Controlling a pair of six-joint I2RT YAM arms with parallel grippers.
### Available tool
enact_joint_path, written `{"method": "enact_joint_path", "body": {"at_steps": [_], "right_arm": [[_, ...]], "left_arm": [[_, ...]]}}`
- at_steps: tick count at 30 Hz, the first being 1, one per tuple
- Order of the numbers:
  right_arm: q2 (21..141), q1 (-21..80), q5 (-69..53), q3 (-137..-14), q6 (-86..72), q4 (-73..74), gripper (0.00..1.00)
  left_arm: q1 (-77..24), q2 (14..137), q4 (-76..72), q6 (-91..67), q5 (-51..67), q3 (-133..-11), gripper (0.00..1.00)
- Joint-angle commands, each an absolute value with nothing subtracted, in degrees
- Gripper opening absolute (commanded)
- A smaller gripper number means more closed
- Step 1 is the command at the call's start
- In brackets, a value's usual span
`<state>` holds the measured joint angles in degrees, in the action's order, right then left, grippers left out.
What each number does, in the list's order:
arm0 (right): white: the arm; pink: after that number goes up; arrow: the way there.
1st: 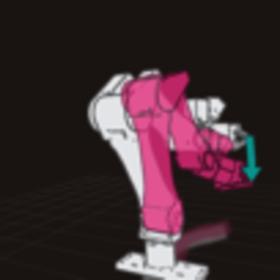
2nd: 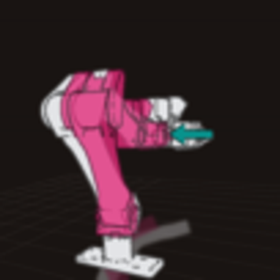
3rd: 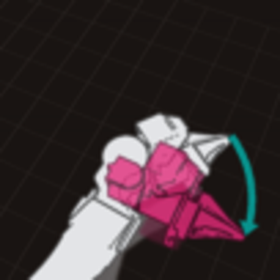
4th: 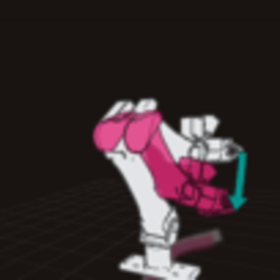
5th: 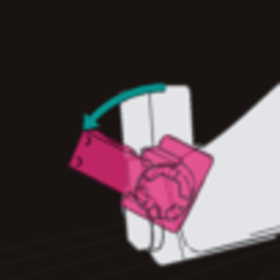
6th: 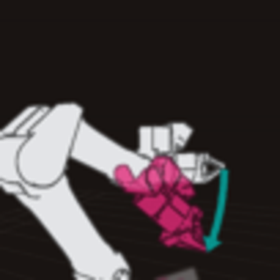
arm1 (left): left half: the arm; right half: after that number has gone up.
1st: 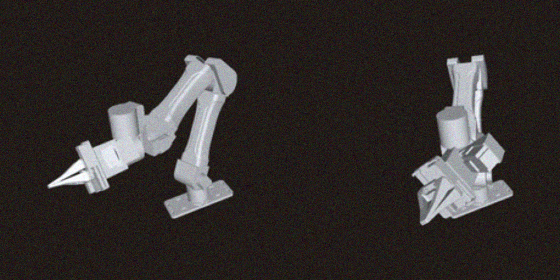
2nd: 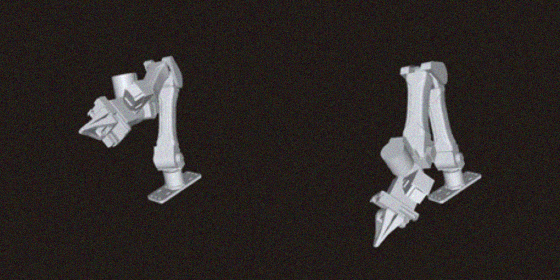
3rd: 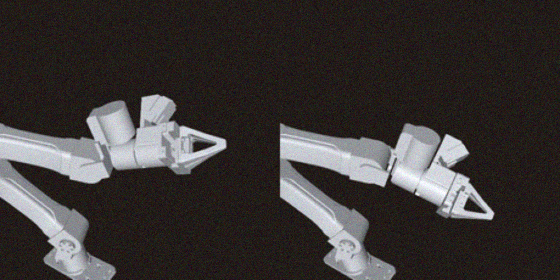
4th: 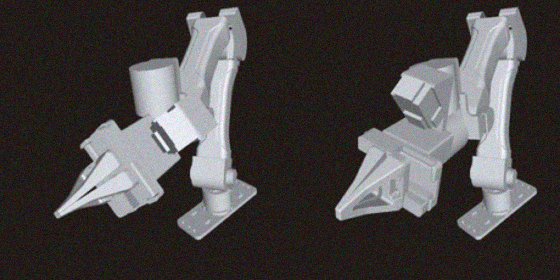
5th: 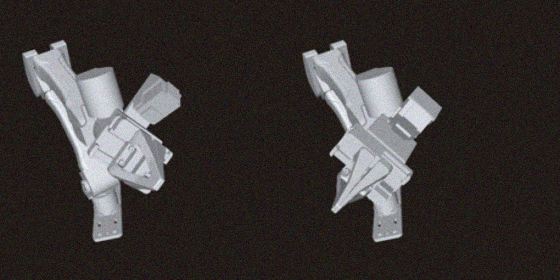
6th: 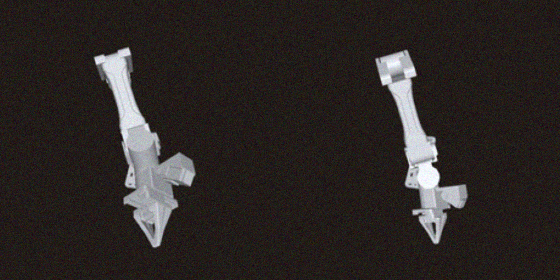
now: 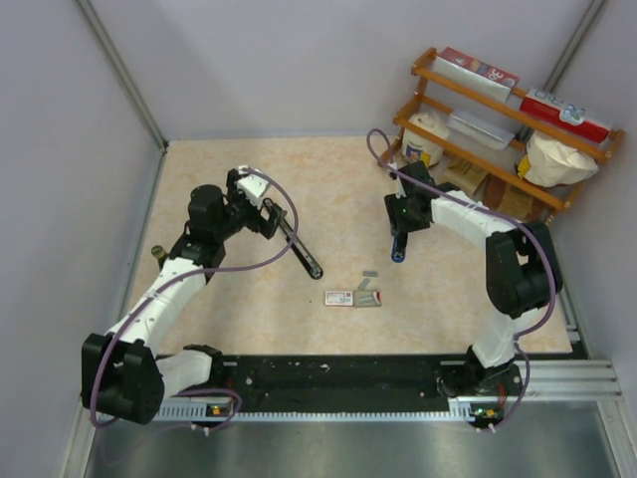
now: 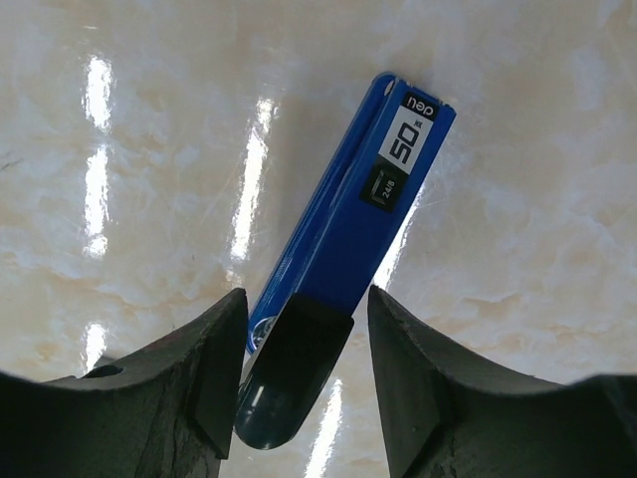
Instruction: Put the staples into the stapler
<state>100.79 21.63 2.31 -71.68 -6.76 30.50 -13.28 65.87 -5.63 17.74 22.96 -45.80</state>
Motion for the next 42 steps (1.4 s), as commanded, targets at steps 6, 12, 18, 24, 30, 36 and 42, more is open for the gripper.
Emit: {"method": "enact_joint_path", "body": {"at_steps": [6,12,18,24,30,36,42], "right_arm": [[102.13,21.71,0.62,-72.77,-7.91,29.88,0.50],[102.22,21.71,0.35,-73.47,-5.98,30.67,0.36],[103.01,22.67,-3.34,-74.97,-0.36,31.55,0.34],[105.38,25.40,-9.75,-78.65,9.22,31.73,0.31],[108.54,28.21,-13.53,-82.88,17.04,32.17,0.32],[109.25,29.27,-14.15,-85.78,22.14,32.61,0.40],[102.15,29.18,-10.47,-85.69,24.79,32.43,0.52]], "left_arm": [[-13.54,64.60,-9.58,17.49,23.55,-45.79,0.99],[-13.54,65.83,-9.67,16.70,24.34,-45.70,0.99],[-13.54,65.92,-9.75,16.35,25.05,-45.70,0.99],[-13.54,66.09,-9.67,15.91,26.37,-45.26,0.99],[-13.71,66.44,-9.75,15.64,27.95,-44.56,0.99],[-13.97,66.71,-9.49,15.64,28.48,-44.21,0.99],[-14.15,67.15,-10.02,15.21,28.74,-44.29,0.99]]}}
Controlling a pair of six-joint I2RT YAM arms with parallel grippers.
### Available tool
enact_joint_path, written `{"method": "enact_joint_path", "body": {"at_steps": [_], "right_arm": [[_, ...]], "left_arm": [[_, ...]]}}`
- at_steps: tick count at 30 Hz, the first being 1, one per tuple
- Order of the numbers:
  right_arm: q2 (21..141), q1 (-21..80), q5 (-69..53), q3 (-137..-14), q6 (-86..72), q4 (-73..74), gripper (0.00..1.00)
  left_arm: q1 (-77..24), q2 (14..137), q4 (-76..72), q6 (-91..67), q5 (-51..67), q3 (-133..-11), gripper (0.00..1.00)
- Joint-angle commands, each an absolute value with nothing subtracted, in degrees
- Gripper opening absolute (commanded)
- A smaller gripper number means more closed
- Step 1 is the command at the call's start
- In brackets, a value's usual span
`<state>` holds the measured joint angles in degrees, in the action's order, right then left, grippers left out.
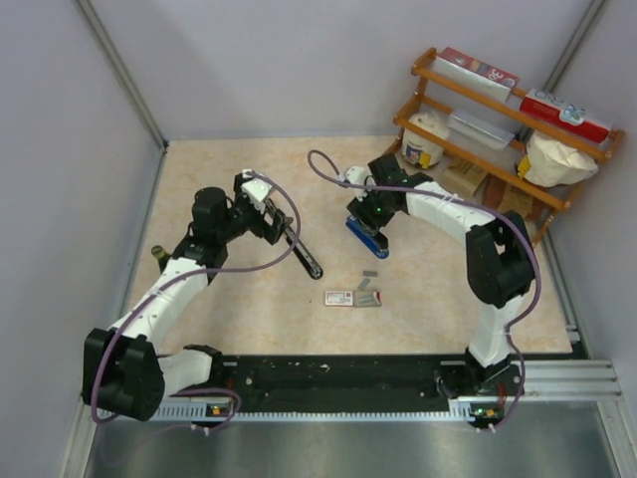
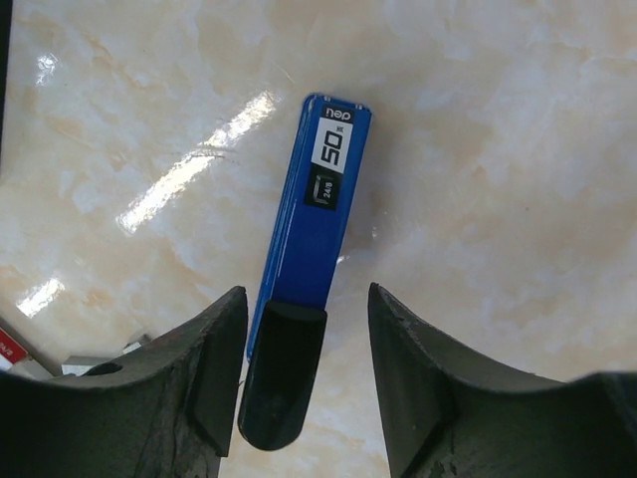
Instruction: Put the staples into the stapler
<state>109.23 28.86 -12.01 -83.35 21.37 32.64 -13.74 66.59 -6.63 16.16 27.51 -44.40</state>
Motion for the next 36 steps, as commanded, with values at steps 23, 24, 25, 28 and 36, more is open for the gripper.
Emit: {"method": "enact_joint_path", "body": {"at_steps": [23,24,25,28,36], "right_arm": [[53.98,21.20,-7.53,-54.24,19.87,7.74,0.99],[52.92,18.92,-10.43,-53.79,18.65,7.56,0.99],[51.34,16.90,-12.46,-53.70,16.02,7.56,0.99],[48.44,10.48,-20.09,-53.00,11.43,7.73,0.99],[46.23,5.63,-29.26,-47.90,13.18,7.03,0.99]], "left_arm": [[-26.97,75.31,12.47,42.79,29.71,-64.32,0.99],[-27.94,76.71,13.61,44.11,30.32,-65.81,0.99],[-28.82,78.03,15.10,45.95,31.19,-67.66,0.99],[-32.16,84.00,20.02,51.13,31.82,-74.33,0.99],[-37.96,104.48,35.50,61.68,34.19,-92.18,0.99]]}}
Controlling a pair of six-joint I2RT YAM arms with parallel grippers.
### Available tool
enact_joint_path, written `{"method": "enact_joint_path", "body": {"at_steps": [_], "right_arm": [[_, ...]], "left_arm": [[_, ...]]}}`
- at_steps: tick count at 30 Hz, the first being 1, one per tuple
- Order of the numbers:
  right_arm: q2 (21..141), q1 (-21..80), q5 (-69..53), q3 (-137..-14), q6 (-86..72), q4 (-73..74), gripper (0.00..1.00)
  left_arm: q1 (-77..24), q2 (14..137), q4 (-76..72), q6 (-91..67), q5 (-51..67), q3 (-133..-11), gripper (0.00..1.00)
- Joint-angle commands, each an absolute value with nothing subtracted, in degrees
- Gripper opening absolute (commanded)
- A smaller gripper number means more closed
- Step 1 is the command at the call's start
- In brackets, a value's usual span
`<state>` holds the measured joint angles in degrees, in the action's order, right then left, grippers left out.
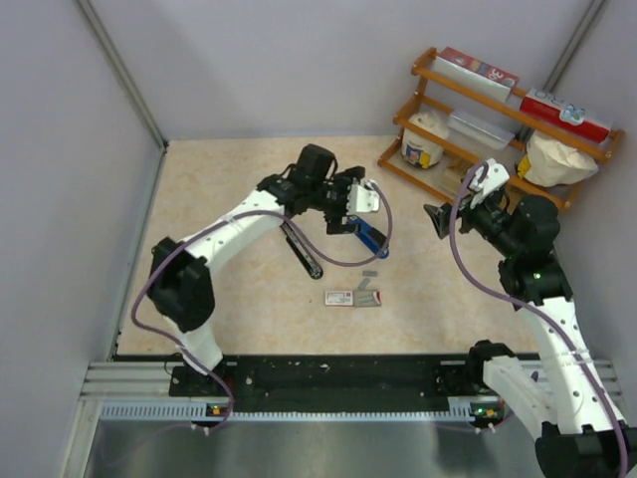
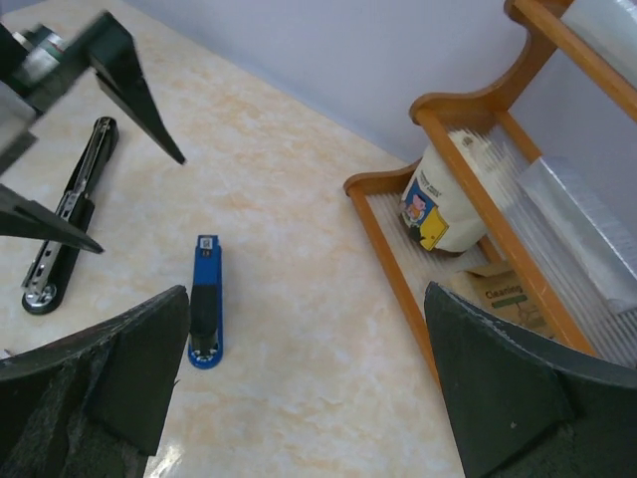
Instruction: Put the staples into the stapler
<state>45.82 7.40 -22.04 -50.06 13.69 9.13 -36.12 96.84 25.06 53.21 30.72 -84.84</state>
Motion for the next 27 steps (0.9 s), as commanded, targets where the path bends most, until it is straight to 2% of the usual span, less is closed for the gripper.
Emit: {"method": "enact_joint_path", "body": {"at_steps": [1,11,17,27], "right_arm": [[46.23,5.36,-29.44,-47.73,13.36,6.77,0.99],[46.58,4.75,-31.02,-45.09,15.64,5.63,0.99],[46.41,4.66,-33.22,-44.12,15.38,4.92,0.99],[47.37,4.66,-35.16,-43.15,15.21,4.31,0.99]], "left_arm": [[-38.49,106.85,37.07,63.61,34.54,-93.76,0.99],[-41.83,124.44,51.94,74.70,34.63,-110.91,0.98],[-42.89,129.02,51.24,74.80,32.70,-112.58,0.98],[-43.07,132.45,47.20,71.02,30.94,-114.52,0.87]]}}
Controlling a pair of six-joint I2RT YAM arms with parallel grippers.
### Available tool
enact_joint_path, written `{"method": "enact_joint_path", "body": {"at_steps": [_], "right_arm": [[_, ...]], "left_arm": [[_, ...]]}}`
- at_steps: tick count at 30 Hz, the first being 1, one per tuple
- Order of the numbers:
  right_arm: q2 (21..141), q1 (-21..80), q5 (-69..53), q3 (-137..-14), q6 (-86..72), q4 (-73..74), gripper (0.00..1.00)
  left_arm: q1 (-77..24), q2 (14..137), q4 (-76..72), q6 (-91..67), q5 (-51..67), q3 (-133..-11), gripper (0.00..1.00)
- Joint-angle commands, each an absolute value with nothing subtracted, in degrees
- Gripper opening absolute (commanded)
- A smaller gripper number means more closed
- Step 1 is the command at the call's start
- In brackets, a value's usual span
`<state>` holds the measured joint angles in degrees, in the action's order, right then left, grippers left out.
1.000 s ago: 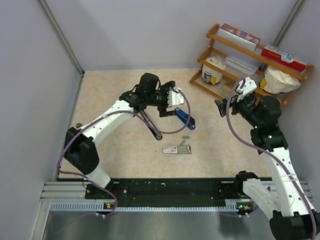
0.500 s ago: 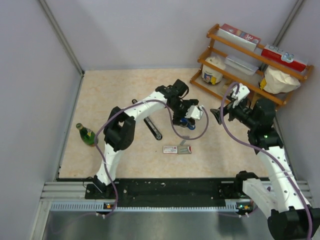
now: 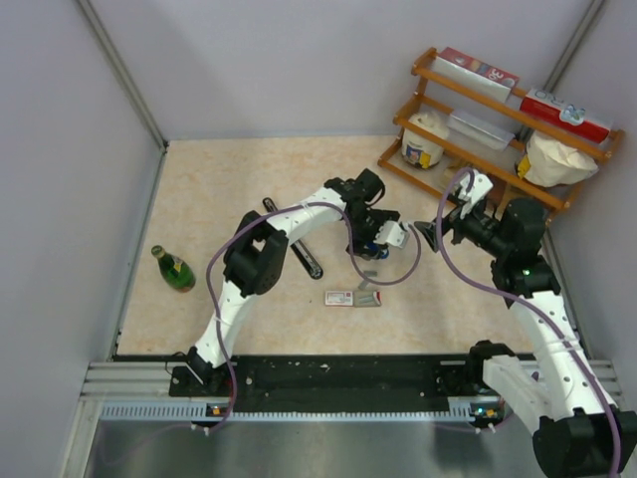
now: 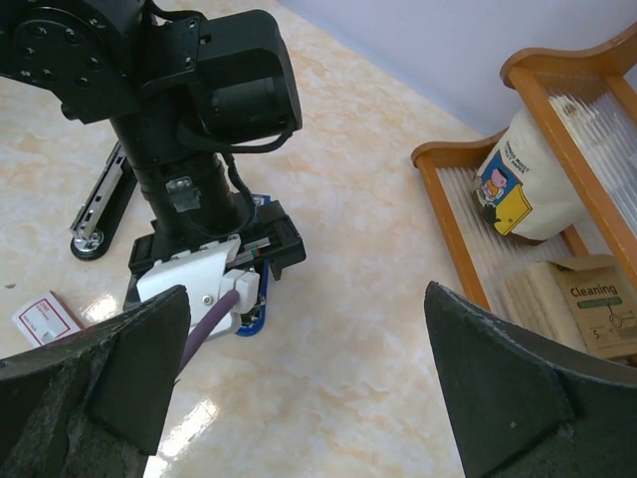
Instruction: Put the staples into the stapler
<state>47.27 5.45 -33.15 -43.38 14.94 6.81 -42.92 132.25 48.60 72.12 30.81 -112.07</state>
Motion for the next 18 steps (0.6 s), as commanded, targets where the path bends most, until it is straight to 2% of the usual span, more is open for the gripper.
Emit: {"method": "enact_joint_path", "body": {"at_steps": [1,8,11,18], "right_arm": [[47.37,4.57,-35.50,-43.07,15.21,4.22,0.99],[47.55,4.66,-36.04,-42.71,15.38,3.87,0.99],[47.72,4.75,-36.39,-42.54,15.38,3.87,0.99],[47.81,4.66,-36.47,-42.45,15.64,3.87,0.99]], "left_arm": [[-43.07,132.54,46.94,70.67,31.02,-114.52,0.85],[-43.07,132.98,45.62,68.91,31.12,-114.87,0.69],[-43.07,133.24,45.61,68.64,30.85,-114.79,0.57],[-43.07,133.42,45.61,68.29,30.59,-114.52,0.54]]}}
